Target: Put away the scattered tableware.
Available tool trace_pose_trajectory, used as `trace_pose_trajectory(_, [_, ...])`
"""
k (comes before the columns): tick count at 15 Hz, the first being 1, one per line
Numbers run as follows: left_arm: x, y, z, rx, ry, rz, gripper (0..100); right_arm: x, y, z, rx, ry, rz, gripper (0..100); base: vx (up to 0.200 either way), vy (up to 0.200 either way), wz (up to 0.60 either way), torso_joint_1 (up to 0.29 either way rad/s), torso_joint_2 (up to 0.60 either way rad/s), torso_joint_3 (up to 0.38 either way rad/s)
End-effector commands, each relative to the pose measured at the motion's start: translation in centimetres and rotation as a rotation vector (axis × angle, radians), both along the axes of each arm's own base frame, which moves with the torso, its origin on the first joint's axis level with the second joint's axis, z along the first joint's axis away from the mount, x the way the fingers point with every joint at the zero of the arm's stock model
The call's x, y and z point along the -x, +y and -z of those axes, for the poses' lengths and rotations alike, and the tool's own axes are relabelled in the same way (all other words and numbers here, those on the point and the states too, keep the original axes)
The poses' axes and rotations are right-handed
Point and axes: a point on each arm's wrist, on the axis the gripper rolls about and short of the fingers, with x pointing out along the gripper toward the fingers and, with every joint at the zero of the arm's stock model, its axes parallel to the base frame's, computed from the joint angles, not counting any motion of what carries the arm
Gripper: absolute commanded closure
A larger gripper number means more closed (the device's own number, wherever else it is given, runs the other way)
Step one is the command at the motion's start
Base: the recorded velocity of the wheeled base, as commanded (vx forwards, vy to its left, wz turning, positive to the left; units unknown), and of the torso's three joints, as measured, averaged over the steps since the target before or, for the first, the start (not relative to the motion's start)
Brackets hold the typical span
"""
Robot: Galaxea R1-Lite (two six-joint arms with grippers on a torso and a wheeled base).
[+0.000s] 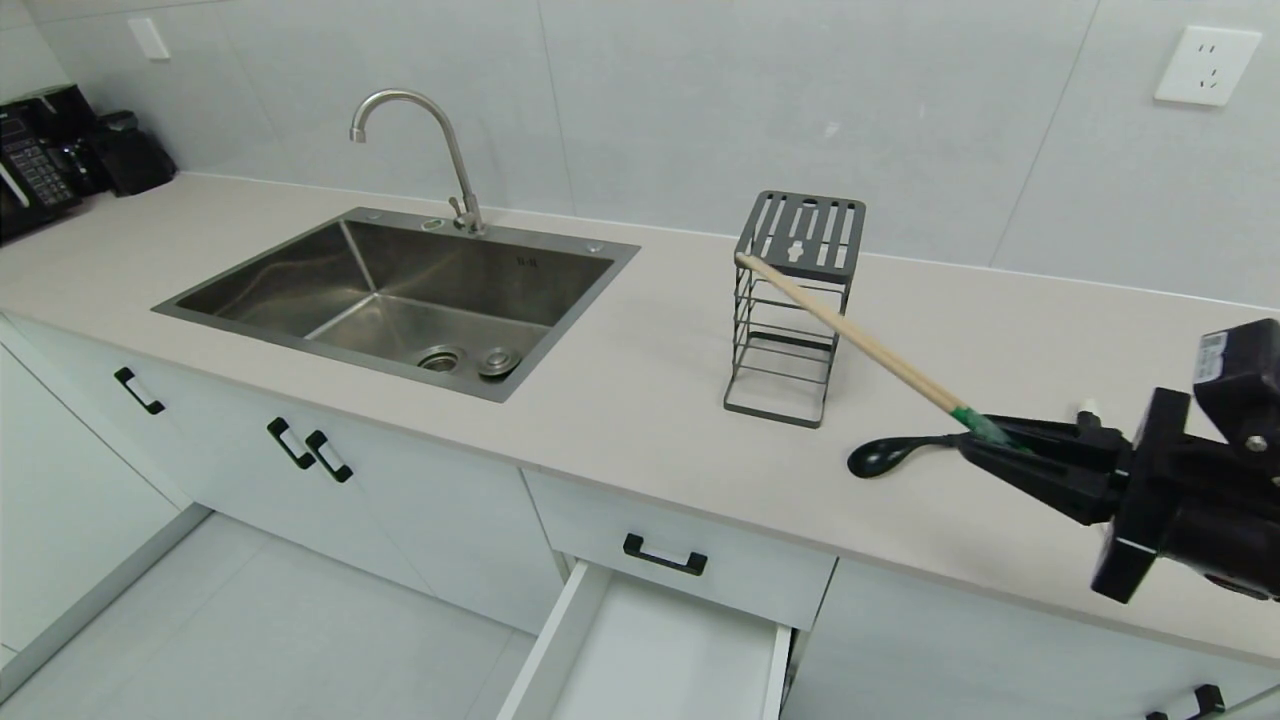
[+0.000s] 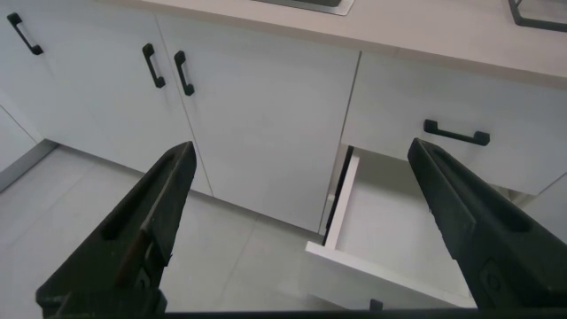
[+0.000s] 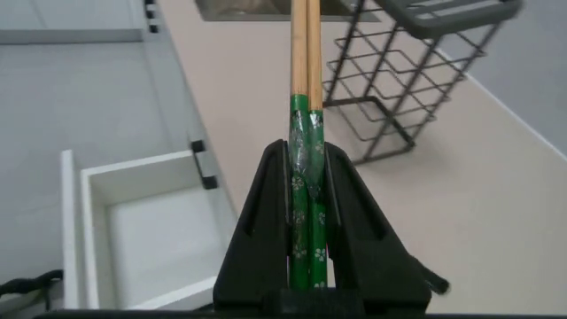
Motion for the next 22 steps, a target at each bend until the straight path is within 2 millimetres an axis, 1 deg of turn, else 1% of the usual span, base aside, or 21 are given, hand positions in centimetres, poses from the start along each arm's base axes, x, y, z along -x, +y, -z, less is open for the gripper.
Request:
trace_pose_trajectory(1, [0.0,0.0,0.0,0.0,0.001,-0.001,0,-1.9,3.9,1.3,0.035,0.072,-0.122,100,0.0,0.0,0.0,0.0,0.0,0.0])
trace_pose_trajectory(3, [0.0,0.0,0.0,0.0,0.001,-0.001,0,-2.5,6.3,1.7,0.054,0.102,-0.187,100,0.0,0.0,0.0,0.0,0.0,0.0])
trace_pose_trajectory(5, [0.0,0.0,0.0,0.0,0.001,-0.001,0,-2.7,7.2,1.9,0.075,0.135,-0.21,100,0.0,0.0,0.0,0.0,0.0,0.0])
trace_pose_trajectory(6, [0.0,0.0,0.0,0.0,0.001,-0.001,0,-2.3,7.6,2.4,0.09,0.156,-0.231,100,0.0,0.0,0.0,0.0,0.0,0.0])
trace_pose_trajectory(11, [0.0,0.0,0.0,0.0,0.001,-0.001,0,-0.2,7.3,5.8,0.168,0.268,-0.271,100,0.0,0.0,0.0,0.0,0.0,0.0])
trace_pose_trajectory(12, [0.0,0.0,0.0,0.0,0.001,-0.001,0,0.6,6.7,7.9,0.214,0.345,-0.262,100,0.0,0.0,0.0,0.0,0.0,0.0])
trace_pose_trajectory(13, [0.0,0.0,0.0,0.0,0.001,-0.001,0,1.0,6.5,8.7,0.239,0.375,-0.254,100,0.0,0.0,0.0,0.0,0.0,0.0])
trace_pose_trajectory(15, [0.0,0.0,0.0,0.0,0.001,-0.001,0,1.8,7.6,9.0,0.257,0.379,-0.276,100,0.0,0.0,0.0,0.0,0.0,0.0])
trace_pose_trajectory(18, [0.0,0.0,0.0,0.0,0.001,-0.001,0,2.7,8.5,9.4,0.31,0.355,-0.212,100,0.0,0.0,0.0,0.0,0.0,0.0])
trace_pose_trajectory(22, [0.0,0.0,0.0,0.0,0.001,-0.001,0,2.8,9.6,9.7,0.323,0.347,-0.243,100,0.0,0.0,0.0,0.0,0.0,0.0])
